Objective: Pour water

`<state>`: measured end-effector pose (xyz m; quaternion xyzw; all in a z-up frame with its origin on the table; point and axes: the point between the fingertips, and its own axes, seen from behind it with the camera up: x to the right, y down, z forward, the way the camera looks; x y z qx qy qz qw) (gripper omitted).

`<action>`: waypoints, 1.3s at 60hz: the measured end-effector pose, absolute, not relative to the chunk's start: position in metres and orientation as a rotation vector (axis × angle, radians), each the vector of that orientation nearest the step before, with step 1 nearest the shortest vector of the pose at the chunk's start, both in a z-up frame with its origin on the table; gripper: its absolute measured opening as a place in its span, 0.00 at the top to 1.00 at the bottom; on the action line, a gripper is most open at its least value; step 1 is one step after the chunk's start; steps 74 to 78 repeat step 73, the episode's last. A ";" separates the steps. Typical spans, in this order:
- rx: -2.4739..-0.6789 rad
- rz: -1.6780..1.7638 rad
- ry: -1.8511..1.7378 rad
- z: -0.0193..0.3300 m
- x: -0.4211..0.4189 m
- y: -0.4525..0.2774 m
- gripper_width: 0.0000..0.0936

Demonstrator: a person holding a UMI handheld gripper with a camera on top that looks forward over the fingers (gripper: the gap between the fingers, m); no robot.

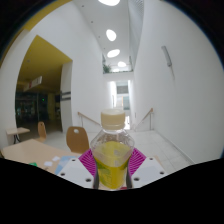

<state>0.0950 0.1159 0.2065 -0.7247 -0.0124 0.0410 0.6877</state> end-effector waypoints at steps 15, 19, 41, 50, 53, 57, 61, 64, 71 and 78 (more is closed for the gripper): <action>-1.824 0.091 -0.070 0.079 0.107 0.154 0.60; -1.838 0.088 -0.094 0.070 0.111 0.156 0.59; -1.895 0.081 -0.169 0.057 0.109 0.139 0.06; -1.902 0.153 -0.141 0.066 0.116 0.085 0.09; -1.904 0.192 -0.131 0.069 0.115 0.062 0.09; -1.911 0.252 -0.133 0.069 0.111 0.030 0.08; -1.929 0.314 -0.129 0.065 0.110 -0.001 0.09; -1.939 0.362 -0.130 0.062 0.111 -0.021 0.09; -1.943 0.451 -0.118 0.052 0.114 -0.050 0.09; -1.944 0.475 -0.103 0.051 0.118 -0.055 0.09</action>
